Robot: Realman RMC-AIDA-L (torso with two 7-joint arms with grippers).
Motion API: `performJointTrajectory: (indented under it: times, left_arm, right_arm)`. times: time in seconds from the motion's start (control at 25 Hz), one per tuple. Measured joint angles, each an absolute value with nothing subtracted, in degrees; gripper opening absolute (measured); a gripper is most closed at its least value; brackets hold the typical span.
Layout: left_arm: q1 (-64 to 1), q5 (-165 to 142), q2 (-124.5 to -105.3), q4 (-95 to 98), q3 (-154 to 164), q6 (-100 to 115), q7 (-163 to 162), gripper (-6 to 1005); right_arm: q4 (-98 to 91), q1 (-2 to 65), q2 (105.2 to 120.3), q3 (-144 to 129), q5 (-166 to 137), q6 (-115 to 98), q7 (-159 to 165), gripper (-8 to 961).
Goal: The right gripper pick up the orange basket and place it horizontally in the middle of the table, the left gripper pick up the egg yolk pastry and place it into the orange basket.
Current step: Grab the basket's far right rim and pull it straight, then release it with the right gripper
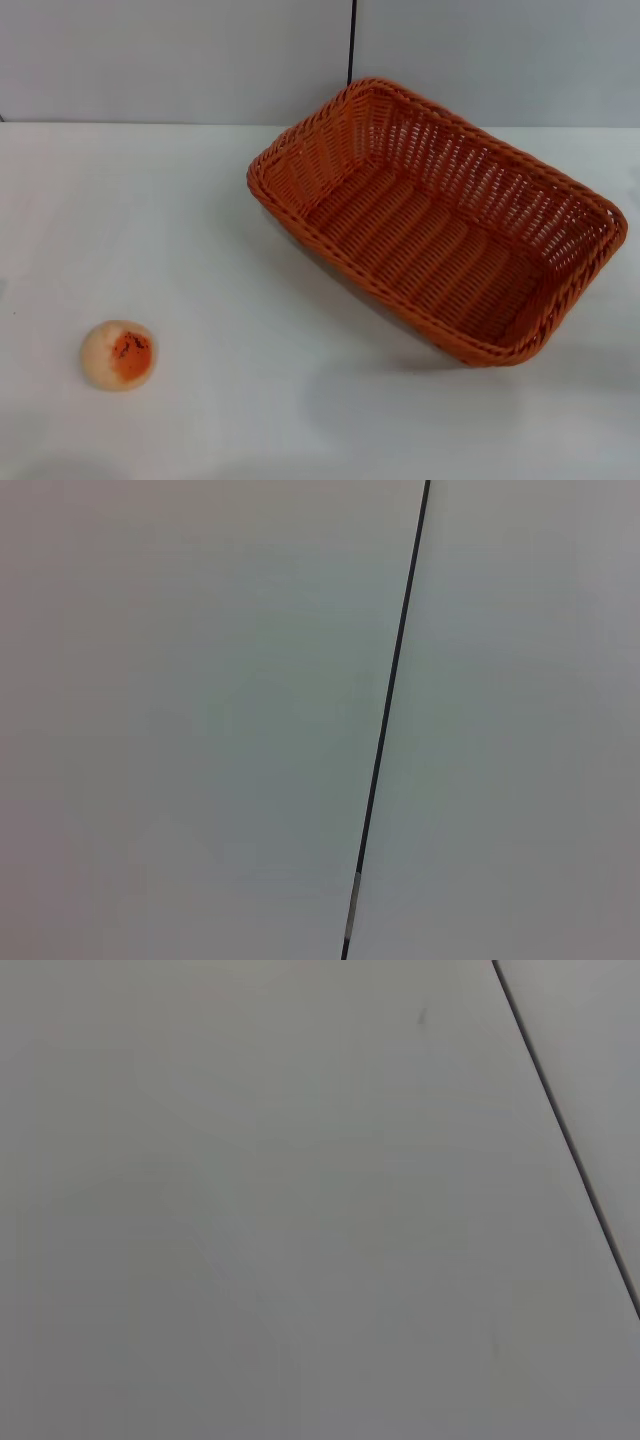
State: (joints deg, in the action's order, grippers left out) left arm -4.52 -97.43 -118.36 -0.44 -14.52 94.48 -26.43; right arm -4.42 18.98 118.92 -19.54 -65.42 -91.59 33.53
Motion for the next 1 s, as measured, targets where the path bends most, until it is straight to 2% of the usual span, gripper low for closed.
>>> performJointTrajectory:
  times: [0.4,0.52,0.84,1.0]
  left_arm:
    - [-4.36,-97.47,-118.29,-0.73,-14.41,94.96,-26.46,794]
    - [-4.27,-97.47,-118.30,-0.79,-14.41,95.02,-26.46,792]
    - [-4.24,-97.46,-118.37,-0.79,-14.41,94.81,-26.46,785]
    - [-4.51,-97.47,-118.39,-0.79,-14.41,95.05,-26.46,782]
  right_arm:
    - [-10.46,17.51,118.68,-25.12,-65.67,-91.24,38.52,740]
    - [-23.80,14.84,118.68,-29.22,-70.97,-89.00,53.13,737]
    - [-53.43,14.27,118.49,-28.71,-96.89,-87.79,89.78,729]
    - [-69.12,17.29,117.24,-28.84,-113.26,-92.25,109.80,725]
